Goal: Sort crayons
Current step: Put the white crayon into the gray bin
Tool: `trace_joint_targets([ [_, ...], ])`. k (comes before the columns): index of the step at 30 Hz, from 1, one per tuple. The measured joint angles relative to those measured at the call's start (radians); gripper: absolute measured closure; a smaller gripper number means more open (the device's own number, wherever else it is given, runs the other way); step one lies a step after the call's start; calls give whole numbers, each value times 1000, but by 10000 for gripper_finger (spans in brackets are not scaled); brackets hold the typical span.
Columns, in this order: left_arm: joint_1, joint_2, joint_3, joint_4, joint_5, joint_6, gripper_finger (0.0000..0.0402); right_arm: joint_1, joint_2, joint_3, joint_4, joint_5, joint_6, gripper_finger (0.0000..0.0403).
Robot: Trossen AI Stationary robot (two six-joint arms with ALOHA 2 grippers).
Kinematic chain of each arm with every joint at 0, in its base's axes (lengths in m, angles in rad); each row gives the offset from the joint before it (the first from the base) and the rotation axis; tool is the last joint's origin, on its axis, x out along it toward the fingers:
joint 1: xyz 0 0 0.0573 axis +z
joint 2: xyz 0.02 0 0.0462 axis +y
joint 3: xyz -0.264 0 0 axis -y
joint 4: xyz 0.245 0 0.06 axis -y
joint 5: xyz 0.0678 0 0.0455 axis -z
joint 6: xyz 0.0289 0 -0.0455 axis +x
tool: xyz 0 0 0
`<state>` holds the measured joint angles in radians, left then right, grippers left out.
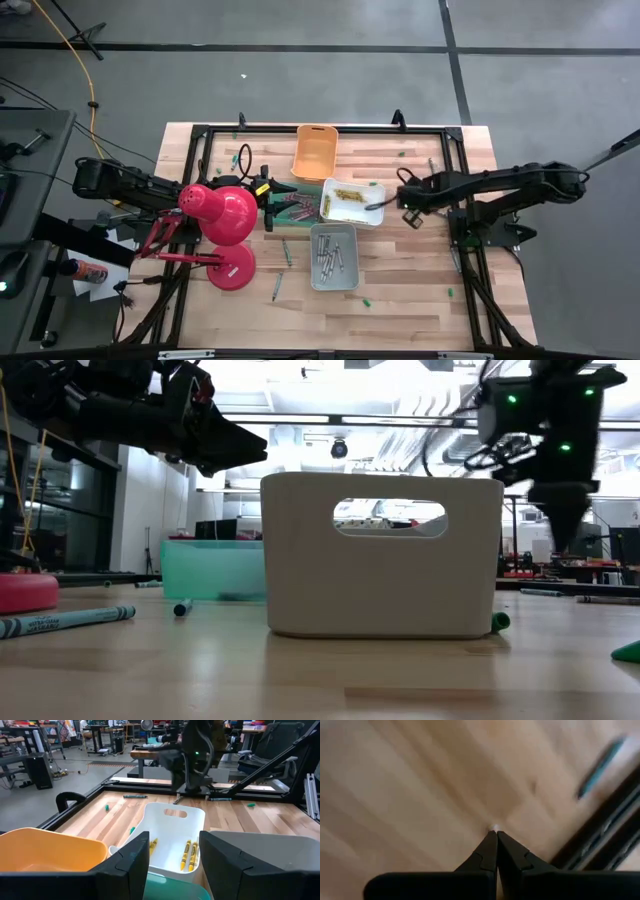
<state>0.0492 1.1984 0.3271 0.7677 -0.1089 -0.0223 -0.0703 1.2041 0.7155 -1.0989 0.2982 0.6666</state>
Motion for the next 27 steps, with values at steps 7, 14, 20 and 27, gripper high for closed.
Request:
trace_joint_targets([
  [7,0,0,0,0,0,0,241,-9,1,-67,21,-136,-1,398],
  [14,4,0,0,0,-2,0,241,-111,1,-124,52,-168,-70,321],
  [20,3,0,0,0,-3,16,241,-188,1,-162,118,-187,-82,253],
  [27,3,0,0,0,-3,16,241,-240,2,-189,168,-192,-46,245],
])
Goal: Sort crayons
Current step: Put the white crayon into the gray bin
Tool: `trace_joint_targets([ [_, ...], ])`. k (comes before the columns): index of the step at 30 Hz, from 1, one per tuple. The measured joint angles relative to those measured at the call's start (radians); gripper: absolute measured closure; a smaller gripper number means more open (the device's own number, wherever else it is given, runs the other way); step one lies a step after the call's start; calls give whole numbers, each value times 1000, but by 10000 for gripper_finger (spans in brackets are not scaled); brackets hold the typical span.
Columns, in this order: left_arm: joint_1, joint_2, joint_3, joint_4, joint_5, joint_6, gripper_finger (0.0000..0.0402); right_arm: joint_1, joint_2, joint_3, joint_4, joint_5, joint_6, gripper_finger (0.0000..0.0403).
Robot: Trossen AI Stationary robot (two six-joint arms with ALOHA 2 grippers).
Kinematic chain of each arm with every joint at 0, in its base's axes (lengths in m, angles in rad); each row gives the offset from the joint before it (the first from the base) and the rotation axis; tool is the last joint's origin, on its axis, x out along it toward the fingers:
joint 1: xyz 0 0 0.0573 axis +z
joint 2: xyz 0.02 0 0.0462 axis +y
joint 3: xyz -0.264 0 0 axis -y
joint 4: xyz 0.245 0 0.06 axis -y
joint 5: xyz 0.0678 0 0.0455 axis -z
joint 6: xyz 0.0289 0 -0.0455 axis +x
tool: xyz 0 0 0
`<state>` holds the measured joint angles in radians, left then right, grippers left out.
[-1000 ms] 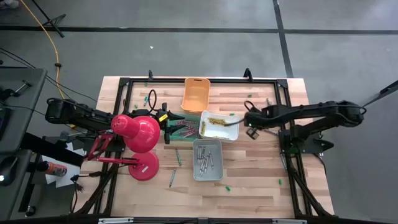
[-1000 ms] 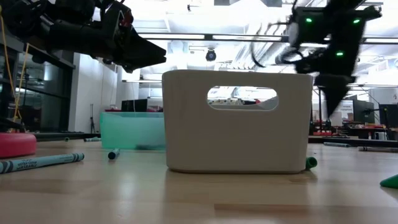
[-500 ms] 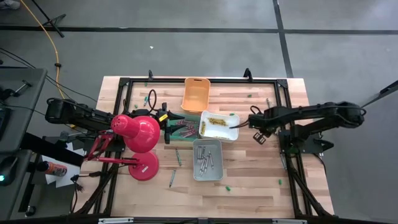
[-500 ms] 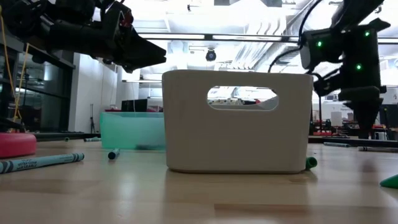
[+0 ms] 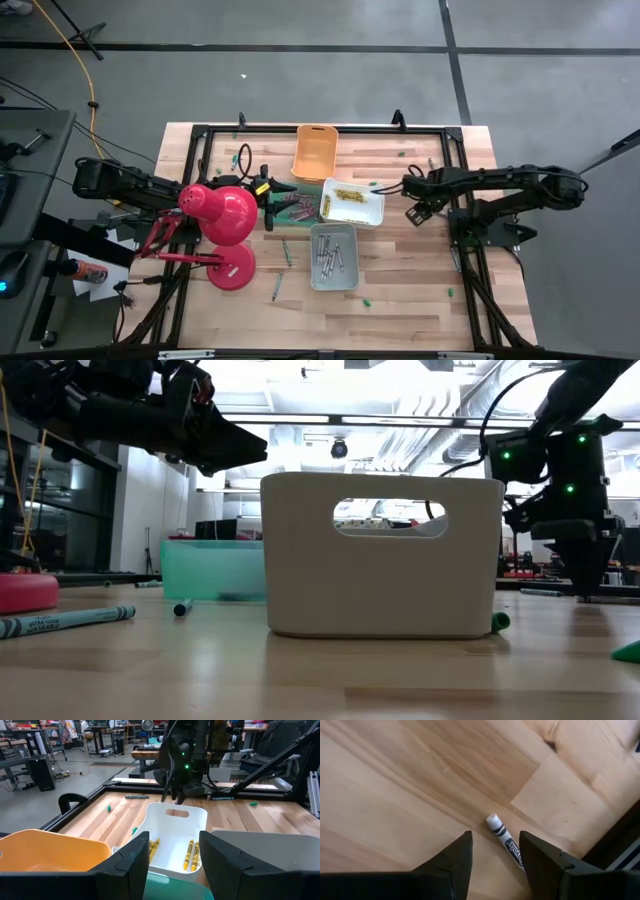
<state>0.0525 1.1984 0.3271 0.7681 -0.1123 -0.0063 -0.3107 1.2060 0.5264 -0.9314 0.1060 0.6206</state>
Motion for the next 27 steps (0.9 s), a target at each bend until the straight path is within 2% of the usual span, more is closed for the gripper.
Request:
trace_joint_targets([
  [16,0,0,0,-1,0,0,241,-45,14,-71,85,-22,42,251],
  [20,0,0,0,-1,1,0,241,-42,14,-72,90,-25,42,290],
  [25,0,0,0,-1,1,3,241,-42,15,-73,95,-31,35,385],
  [27,0,0,0,-1,0,3,241,-42,15,-73,100,-31,34,389],
])
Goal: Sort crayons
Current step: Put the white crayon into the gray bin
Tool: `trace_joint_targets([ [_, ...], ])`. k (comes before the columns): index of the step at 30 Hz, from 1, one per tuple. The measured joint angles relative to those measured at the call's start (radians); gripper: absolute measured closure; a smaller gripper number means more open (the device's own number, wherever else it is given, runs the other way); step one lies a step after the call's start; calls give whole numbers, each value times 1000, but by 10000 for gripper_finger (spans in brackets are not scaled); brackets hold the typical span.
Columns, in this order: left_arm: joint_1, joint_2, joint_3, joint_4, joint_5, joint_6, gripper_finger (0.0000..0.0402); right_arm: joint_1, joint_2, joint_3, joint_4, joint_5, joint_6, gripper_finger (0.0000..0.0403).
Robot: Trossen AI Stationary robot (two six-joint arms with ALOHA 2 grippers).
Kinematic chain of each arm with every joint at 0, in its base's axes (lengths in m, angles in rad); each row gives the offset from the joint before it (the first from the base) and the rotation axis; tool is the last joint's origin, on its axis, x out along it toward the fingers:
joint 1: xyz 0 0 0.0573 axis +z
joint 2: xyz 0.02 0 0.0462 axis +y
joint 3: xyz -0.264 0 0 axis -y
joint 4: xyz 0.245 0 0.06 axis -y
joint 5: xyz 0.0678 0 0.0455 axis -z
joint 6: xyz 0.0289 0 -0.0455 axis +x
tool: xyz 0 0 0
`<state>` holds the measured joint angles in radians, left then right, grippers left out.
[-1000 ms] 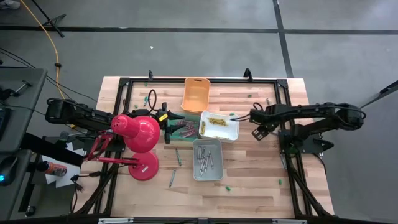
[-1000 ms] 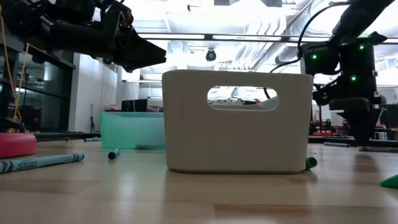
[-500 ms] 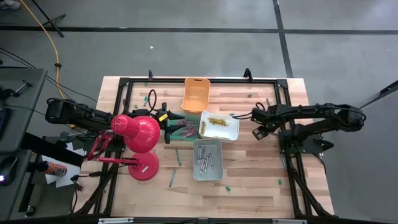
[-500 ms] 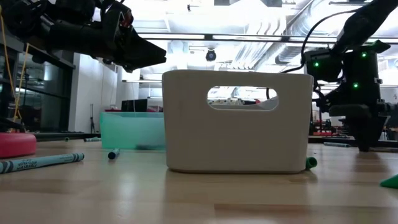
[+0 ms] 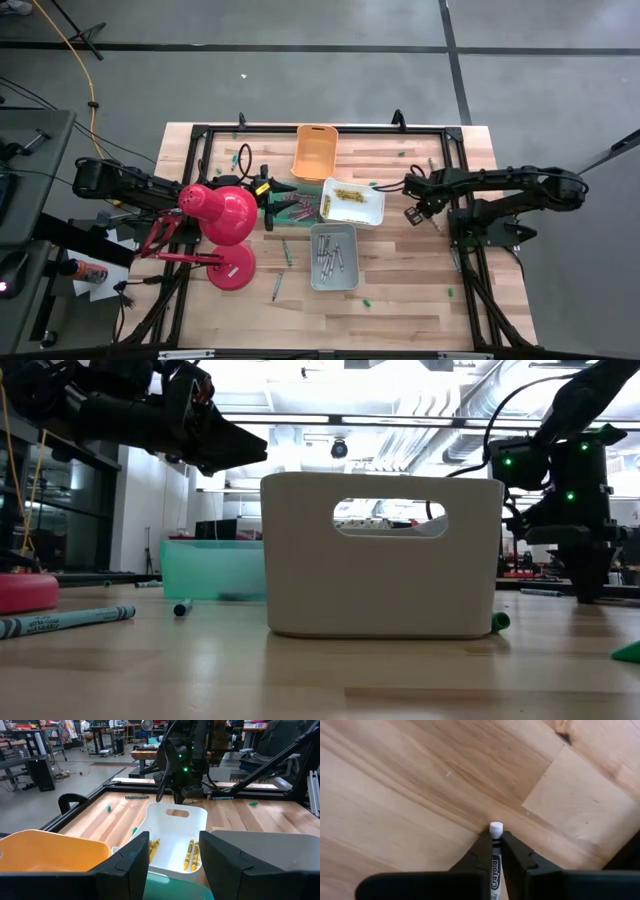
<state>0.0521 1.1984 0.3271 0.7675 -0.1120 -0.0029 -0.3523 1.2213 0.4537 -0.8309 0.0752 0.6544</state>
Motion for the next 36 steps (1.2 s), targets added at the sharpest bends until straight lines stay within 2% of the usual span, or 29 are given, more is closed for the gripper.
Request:
trace_joint_targets([
  [6,0,-41,0,-2,-49,14,241,24,2,32,-4,1,-23,398],
  [9,-1,-98,0,-26,-79,10,241,54,4,77,14,35,-26,399],
  [14,-3,-222,0,-155,-81,-12,241,124,3,132,10,87,-25,401],
  [19,-3,-321,0,-278,-81,-24,241,222,-26,170,71,184,-23,402],
  [26,-3,-368,0,-346,-82,-42,241,357,-187,180,333,439,-103,402],
  [31,-3,-367,0,-350,-82,-41,241,422,-278,178,644,611,-320,402],
  [33,-3,-367,0,-350,-82,-41,241,434,-284,159,846,608,-450,402],
  [36,-2,-367,0,-346,-82,-40,241,438,-261,116,1129,515,-605,403],
])
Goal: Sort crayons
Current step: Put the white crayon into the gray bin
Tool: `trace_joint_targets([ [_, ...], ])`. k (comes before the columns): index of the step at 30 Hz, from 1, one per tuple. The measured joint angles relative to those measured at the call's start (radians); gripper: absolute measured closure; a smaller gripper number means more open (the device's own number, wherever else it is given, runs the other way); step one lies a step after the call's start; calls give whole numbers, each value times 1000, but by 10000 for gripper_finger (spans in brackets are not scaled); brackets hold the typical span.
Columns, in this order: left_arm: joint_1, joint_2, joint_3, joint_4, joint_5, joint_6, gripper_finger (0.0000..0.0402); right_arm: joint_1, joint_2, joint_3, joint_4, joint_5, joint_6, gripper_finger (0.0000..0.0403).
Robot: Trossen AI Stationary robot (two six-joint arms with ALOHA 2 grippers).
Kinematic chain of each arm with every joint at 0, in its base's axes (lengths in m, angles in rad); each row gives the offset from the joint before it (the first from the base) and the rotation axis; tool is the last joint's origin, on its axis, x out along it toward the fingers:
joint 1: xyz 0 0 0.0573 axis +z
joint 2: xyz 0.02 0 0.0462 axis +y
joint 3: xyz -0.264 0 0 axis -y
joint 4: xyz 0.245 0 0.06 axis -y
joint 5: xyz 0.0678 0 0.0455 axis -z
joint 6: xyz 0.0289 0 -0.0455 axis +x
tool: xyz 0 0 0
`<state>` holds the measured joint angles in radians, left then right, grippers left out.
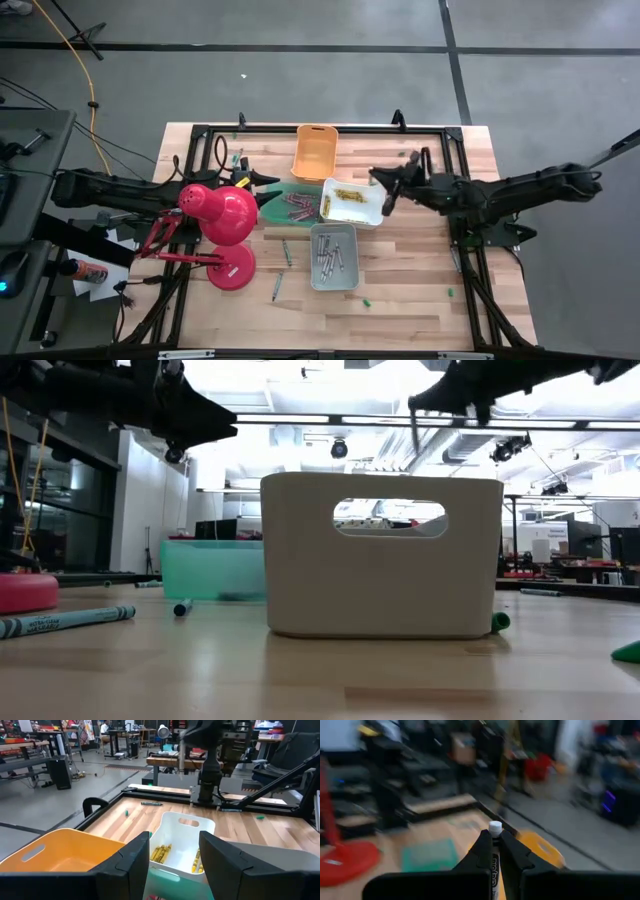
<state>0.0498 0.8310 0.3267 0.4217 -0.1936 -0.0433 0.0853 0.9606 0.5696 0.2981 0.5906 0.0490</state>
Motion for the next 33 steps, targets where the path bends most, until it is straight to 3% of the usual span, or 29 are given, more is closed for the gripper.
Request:
trace_joint_targets([
  [5,0,0,0,1,0,2,241,0,62,-61,246,-124,-80,403],
  [13,0,0,0,1,0,2,241,1,141,-64,256,-166,-75,403],
  [18,0,0,0,1,0,-5,241,1,152,-65,267,-251,-28,402],
  [27,0,0,0,-6,0,-8,241,6,314,-64,392,-712,114,402],
  [33,0,0,0,-12,0,-8,241,52,500,-52,575,-828,174,402],
])
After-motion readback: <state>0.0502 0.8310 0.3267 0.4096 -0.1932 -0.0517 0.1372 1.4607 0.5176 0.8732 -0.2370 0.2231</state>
